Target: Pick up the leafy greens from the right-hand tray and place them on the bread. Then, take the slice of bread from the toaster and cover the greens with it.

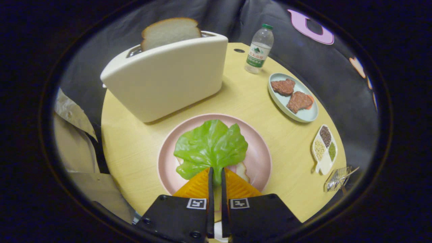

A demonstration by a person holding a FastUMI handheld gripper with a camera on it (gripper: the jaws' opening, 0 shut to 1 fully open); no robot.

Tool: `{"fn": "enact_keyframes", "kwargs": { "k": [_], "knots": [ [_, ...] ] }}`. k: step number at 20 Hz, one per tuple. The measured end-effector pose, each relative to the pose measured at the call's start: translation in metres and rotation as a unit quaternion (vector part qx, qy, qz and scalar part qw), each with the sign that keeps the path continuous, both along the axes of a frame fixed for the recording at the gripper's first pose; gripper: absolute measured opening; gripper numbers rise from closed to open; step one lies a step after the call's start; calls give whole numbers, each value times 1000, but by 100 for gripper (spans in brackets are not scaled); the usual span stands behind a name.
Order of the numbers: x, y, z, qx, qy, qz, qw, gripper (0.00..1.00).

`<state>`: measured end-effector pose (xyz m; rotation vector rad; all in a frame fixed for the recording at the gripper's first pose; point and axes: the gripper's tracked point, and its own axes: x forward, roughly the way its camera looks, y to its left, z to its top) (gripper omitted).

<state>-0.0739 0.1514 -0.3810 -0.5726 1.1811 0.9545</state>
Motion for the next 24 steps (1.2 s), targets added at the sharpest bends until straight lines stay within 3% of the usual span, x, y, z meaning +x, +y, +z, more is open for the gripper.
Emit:
{"fn": "enact_keyframes", "kwargs": {
  "k": [4,5,9,13,16,19,24],
  "knots": [
    [3,-8,-9,-23,-12,2,1000,28],
    [1,-9,-8,-25,-12,1,1000,28],
    [3,0,5,-14,-28,-10,999,54],
    [12,14,22,3,-61,-49,997,81],
    [23,30,40,24,-80,-105,991,100],
    [31,48,68,46,-91,-150,983,100],
    [42,86,116,87,-98,-182,975,100]
  ]
}}
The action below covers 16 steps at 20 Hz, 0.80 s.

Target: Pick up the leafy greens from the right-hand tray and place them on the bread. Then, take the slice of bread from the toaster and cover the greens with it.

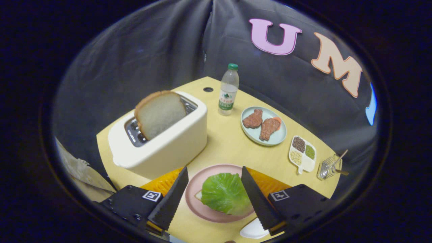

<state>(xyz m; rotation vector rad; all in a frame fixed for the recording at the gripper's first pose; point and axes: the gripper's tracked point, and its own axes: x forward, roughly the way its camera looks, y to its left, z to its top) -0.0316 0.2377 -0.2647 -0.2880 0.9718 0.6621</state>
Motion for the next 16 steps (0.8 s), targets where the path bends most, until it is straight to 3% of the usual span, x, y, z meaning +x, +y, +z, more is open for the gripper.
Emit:
{"fn": "enact_keyframes", "kwargs": {
  "k": [11,16],
  "knots": [
    [1,92,51,90,21,-25,995,100],
    [6,122,45,109,46,-43,992,100]
  ]
}}
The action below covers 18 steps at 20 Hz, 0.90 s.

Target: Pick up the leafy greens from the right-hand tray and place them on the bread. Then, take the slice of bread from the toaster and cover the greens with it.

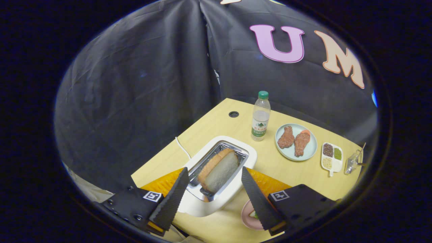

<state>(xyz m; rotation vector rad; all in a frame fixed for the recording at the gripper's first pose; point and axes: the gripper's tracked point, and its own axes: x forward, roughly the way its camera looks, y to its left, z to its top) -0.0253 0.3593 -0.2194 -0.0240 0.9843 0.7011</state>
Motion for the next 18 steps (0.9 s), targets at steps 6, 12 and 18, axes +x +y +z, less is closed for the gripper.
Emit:
{"fn": "enact_keyframes", "kwargs": {
  "k": [6,12,18],
  "knots": [
    [3,8,-24,-31,31,-31,999,90],
    [1,15,-39,-56,47,-54,996,56],
    [-3,6,-44,-88,51,-48,994,25]
  ]
}}
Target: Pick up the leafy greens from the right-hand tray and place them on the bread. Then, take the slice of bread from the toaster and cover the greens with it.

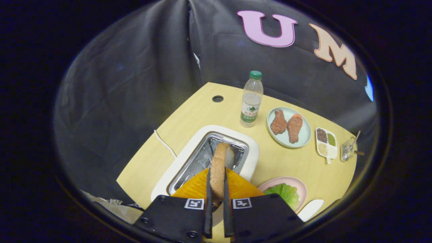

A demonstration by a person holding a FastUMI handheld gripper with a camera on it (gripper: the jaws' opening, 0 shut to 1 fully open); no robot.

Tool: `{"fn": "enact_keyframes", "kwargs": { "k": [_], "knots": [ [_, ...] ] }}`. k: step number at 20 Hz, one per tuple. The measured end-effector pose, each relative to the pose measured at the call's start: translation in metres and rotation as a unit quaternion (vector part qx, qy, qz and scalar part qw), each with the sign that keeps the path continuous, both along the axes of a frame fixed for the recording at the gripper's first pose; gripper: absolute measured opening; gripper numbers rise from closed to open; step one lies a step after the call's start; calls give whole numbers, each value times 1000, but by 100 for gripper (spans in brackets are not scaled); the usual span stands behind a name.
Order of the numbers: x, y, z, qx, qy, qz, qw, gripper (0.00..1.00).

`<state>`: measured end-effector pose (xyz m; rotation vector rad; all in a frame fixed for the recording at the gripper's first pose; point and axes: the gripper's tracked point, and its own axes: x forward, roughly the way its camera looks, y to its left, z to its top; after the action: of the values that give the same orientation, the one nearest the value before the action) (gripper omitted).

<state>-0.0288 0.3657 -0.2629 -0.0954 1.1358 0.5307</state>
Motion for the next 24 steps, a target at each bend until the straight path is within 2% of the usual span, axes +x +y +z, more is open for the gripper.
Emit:
{"fn": "enact_keyframes", "kwargs": {
  "k": [1,2,5,13,16,20,24],
  "knots": [
    [1,-2,-1,-1,-1,2,1000,16],
    [9,-3,2,1,-11,-8,1000,16],
    [11,-4,16,20,-16,-18,1000,7],
    [29,-35,78,84,-58,-59,993,7],
    [35,-59,95,84,-75,-67,991,7],
    [33,-92,93,74,-81,-77,991,6],
    [22,-120,63,73,-59,-92,991,6]
  ]
}}
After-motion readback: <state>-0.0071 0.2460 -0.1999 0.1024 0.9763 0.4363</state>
